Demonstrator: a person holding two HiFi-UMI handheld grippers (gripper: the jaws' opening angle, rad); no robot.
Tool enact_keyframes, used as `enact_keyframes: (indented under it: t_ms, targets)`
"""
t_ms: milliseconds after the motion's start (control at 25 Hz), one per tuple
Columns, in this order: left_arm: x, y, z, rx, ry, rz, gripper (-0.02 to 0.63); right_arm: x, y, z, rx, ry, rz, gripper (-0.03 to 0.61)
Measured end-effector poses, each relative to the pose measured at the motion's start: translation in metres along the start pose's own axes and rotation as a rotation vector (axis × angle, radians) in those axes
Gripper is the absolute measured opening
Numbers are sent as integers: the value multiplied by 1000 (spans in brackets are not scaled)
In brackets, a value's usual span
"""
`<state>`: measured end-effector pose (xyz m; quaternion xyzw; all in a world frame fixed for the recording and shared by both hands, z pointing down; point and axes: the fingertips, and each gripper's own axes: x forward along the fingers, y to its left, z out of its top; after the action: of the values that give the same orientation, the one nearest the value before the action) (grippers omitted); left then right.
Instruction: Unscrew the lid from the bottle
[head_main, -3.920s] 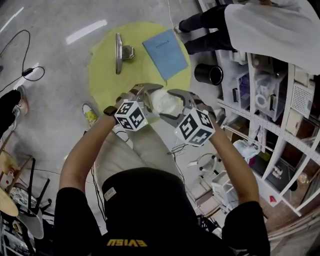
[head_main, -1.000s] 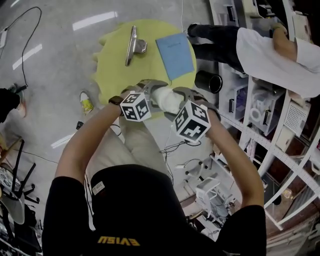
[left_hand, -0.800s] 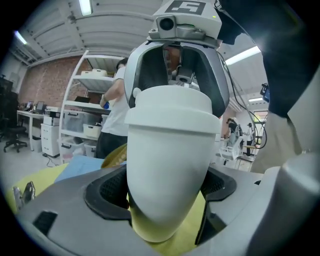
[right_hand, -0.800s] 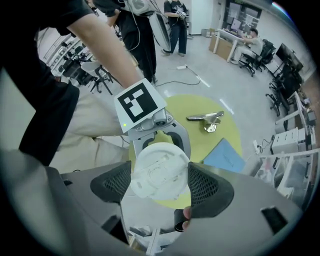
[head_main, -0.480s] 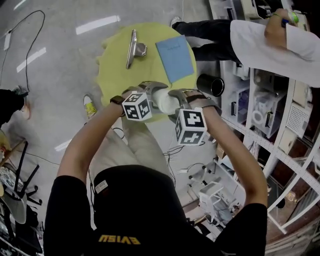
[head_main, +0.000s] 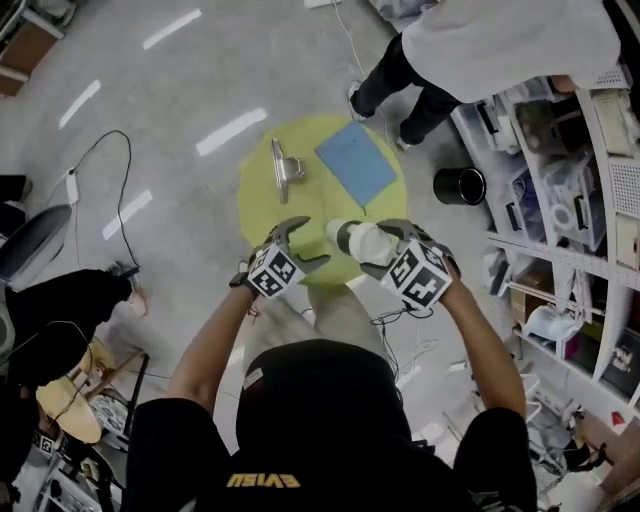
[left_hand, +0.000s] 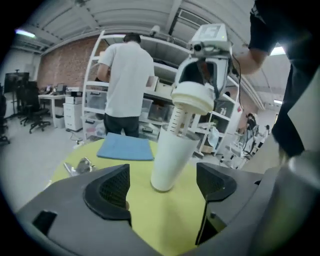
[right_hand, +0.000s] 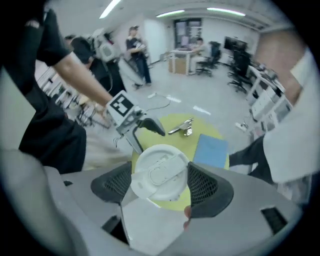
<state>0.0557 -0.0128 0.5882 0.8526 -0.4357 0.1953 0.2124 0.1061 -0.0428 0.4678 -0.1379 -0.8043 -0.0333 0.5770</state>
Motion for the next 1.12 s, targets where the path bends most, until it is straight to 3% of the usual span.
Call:
enact_keyframes:
  t_ms: [120,240,440,560,760,920,1120]
  targets:
    - [-60,-6,24,-40,-33,59,430,-28,3,-6,308,-181,-28,348]
    - [-95,-10,67,-73,-104,123,425,-64,-11,-25,546,-346,-72,348]
    - [-154,-11,102,-84,-148,133,389,-100,9,-34,890,-630,-112,348]
    - [-160,-7,119,-61,-155,145,331,-114,16,-46,965,-722,-156,348]
    - [-162,-5,154,-190,-258,147,181,-133,36,-67,1063,-866,-227,348]
    - [-159,-9,176,-130,-281,116,148,-147,56,-80,1128,-933,-280,349]
    - [-175,4,196,-76,-277,140,112,-151,71,-80,1181,-981,-323,350]
